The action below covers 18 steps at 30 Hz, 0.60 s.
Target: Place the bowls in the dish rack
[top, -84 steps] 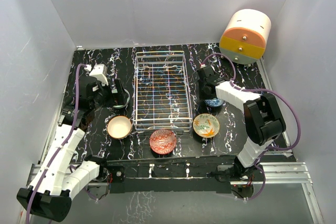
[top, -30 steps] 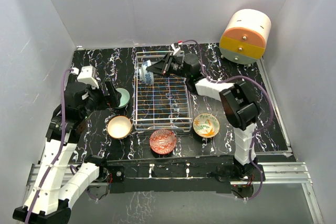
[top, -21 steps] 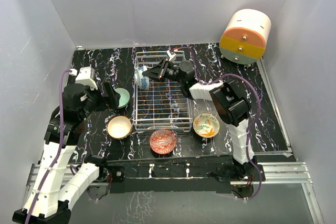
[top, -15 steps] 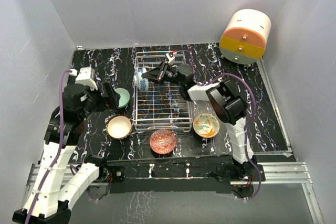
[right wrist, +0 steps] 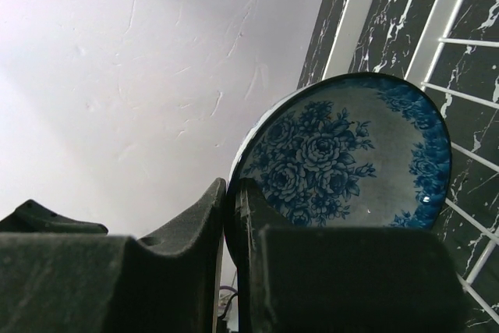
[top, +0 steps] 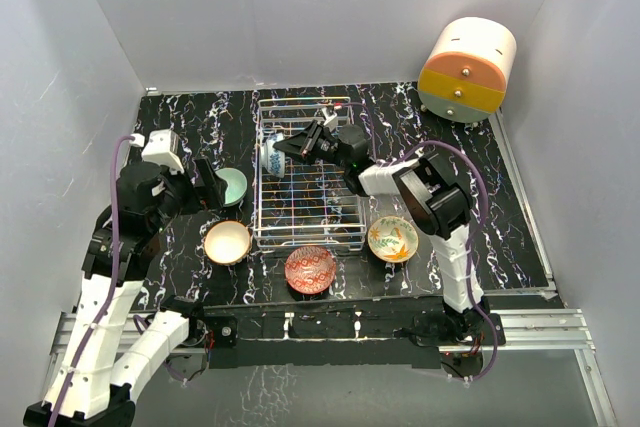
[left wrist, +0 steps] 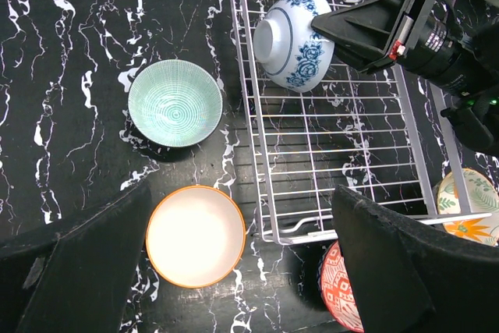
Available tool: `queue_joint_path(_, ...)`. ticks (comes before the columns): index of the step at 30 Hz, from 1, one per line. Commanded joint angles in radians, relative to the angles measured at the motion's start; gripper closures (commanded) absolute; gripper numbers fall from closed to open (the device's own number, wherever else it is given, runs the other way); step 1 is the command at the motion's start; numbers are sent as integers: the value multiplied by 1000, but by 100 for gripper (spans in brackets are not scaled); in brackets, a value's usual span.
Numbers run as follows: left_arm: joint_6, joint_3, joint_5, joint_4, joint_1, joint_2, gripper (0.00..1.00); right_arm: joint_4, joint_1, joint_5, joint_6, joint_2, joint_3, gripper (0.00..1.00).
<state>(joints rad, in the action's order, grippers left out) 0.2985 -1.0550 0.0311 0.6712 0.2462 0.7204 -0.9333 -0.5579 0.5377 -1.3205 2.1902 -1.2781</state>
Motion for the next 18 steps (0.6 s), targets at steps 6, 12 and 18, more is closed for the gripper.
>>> queue_joint_path(6, -4, -28, 14, 28, 6, -22, 3, 140, -1, -116, 58, -85, 60, 92)
queue_joint_path(12, -9, -27, 22, 32, 6, -28, 3, 248, -1, -166, 89, -124, 65, 91)
queue_joint_path(18, -13, -26, 23, 36, 7, -28, 3, 259, 6, -170, 79, -135, 100, 89)
